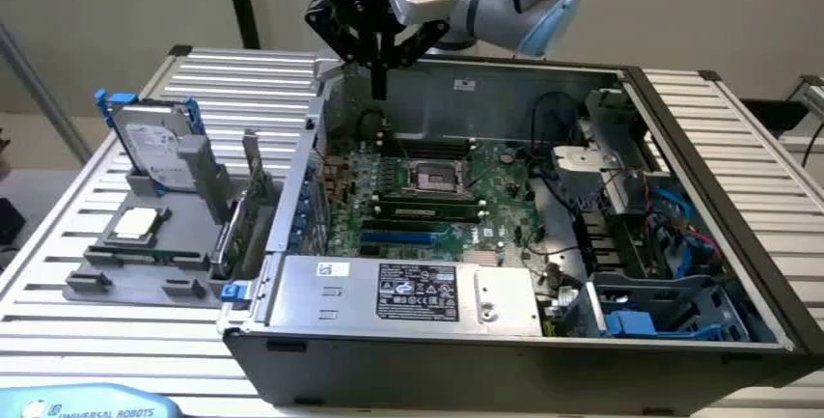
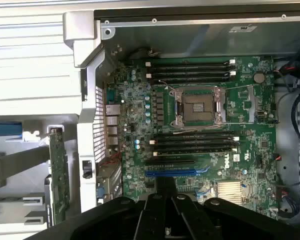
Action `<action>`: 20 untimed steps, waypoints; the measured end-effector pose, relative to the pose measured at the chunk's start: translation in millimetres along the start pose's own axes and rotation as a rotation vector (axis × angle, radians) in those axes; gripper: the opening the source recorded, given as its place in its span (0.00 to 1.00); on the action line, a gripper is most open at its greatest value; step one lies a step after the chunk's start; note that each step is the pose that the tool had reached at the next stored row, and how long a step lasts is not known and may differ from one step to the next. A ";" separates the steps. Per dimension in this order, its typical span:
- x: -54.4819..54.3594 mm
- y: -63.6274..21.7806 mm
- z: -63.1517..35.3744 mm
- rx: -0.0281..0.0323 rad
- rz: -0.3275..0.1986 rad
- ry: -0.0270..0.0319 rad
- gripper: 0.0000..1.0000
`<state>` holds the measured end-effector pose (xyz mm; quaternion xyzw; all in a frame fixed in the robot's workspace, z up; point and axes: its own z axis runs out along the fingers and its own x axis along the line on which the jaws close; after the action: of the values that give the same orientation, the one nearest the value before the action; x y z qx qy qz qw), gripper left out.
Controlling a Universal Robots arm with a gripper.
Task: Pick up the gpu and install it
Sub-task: 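Reach for the gpu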
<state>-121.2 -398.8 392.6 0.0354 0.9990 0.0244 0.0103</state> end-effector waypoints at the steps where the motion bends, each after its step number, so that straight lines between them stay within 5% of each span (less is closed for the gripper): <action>1: 0.0 0.0 0.0 -0.0001 0.000 0.0000 0.11; 14: 1.1 -0.9 -0.2 -0.0001 0.000 0.0002 0.11; 20: 25.5 -12.6 -1.1 -0.0002 0.000 -0.0001 0.11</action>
<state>-147.5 -409.5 392.6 0.0354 0.9990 0.0246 0.0104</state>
